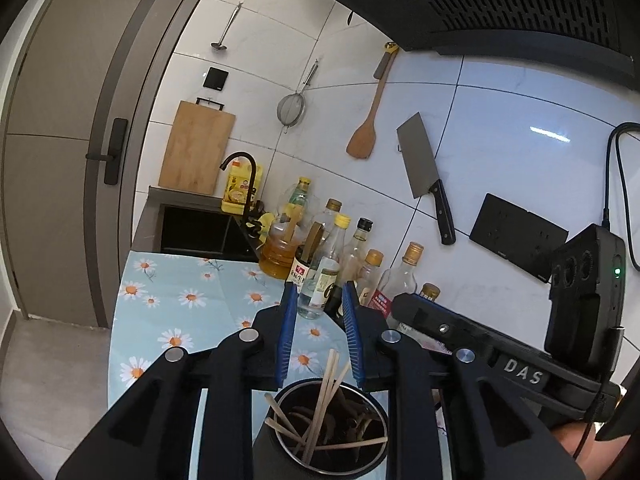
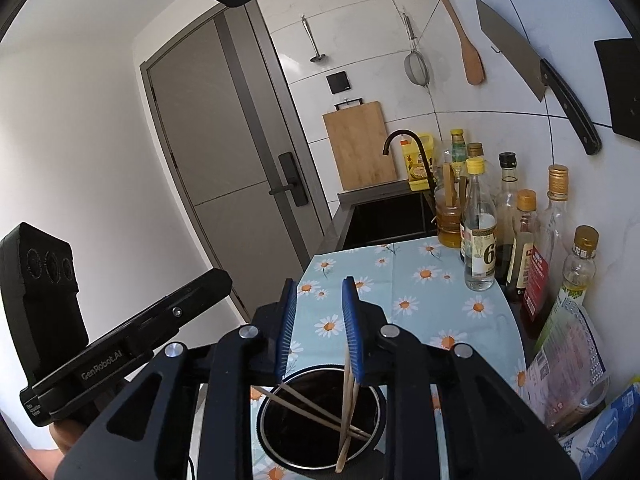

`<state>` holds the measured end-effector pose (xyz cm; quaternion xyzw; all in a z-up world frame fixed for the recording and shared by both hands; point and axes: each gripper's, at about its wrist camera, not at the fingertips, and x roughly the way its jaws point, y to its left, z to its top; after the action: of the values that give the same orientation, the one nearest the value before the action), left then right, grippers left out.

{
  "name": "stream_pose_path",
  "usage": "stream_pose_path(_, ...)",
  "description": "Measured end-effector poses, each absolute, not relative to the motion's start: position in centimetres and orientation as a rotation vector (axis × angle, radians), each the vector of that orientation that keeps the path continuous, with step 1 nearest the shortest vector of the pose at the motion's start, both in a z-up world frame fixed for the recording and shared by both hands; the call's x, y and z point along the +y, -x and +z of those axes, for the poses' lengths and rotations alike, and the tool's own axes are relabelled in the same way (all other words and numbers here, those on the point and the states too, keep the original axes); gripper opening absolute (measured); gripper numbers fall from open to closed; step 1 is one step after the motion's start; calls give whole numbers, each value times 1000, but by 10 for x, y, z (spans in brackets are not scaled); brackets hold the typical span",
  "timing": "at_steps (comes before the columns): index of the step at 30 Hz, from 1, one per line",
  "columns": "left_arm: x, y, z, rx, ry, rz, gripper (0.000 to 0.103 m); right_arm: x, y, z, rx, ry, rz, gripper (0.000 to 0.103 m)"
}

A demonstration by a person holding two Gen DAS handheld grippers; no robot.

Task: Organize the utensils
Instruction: 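Open both tools to drop the sticks into the black holder, then move both open tools back down to the remaining sticks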

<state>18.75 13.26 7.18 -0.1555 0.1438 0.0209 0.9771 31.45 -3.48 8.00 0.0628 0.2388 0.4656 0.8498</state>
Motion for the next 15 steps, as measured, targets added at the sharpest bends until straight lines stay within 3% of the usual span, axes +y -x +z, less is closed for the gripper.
stream_pose_path(15,108,-136,86,319,291,14,23,-80,-271,96,580,-129,1054,25)
